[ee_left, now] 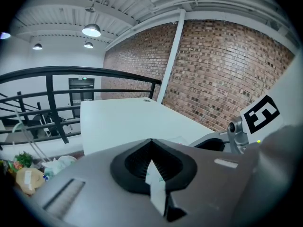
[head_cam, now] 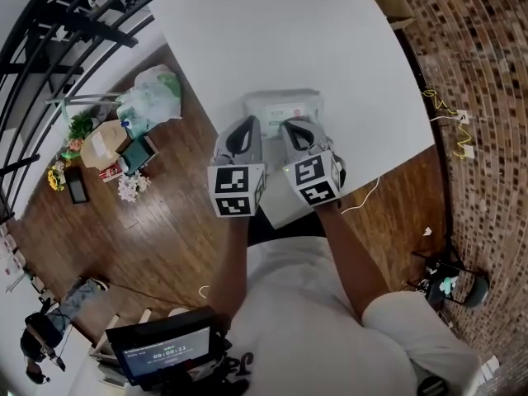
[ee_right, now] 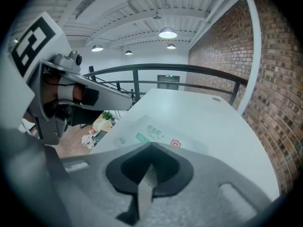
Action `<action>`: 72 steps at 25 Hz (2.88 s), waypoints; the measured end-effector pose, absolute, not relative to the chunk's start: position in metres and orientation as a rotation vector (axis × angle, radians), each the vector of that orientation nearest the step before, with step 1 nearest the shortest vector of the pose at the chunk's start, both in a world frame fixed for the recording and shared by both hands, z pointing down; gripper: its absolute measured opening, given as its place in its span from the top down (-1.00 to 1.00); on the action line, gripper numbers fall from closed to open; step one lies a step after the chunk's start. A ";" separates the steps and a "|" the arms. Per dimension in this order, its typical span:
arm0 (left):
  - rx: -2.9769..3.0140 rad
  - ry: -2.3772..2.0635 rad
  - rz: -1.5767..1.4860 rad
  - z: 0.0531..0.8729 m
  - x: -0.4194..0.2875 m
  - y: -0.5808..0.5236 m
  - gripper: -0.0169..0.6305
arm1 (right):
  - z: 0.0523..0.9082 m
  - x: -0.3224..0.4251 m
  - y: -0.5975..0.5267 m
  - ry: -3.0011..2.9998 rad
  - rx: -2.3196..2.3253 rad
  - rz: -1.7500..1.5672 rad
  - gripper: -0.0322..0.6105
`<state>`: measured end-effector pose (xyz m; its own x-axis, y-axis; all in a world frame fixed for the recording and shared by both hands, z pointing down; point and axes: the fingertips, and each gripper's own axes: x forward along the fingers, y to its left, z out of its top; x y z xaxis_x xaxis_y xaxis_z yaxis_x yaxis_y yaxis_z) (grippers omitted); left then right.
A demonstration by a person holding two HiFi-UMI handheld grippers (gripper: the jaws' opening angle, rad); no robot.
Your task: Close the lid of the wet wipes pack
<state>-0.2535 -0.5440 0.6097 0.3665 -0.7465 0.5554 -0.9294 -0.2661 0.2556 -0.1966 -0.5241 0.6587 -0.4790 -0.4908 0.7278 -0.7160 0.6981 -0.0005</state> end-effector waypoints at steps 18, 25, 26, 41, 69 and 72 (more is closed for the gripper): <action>2.294 -1.561 0.292 0.491 -0.277 -0.532 0.90 | 0.519 -0.200 -0.523 -2.344 1.185 0.299 0.93; 2.423 -1.626 0.218 0.413 -0.258 -0.504 0.90 | 0.411 -0.172 -0.495 -2.479 1.351 0.131 0.93; 2.433 -1.639 0.203 0.405 -0.255 -0.495 0.90 | 0.400 -0.170 -0.487 -2.500 1.362 0.105 0.93; 2.397 -1.810 0.253 0.379 -0.134 -0.261 0.90 | 0.397 -0.045 -0.245 -2.675 1.306 0.169 0.93; 2.418 -2.018 0.117 0.288 -0.244 -0.187 0.90 | 0.286 -0.159 -0.191 -2.806 1.261 -0.140 0.93; 2.423 -2.009 0.110 0.287 -0.242 -0.186 0.90 | 0.286 -0.157 -0.189 -2.797 1.267 -0.154 0.93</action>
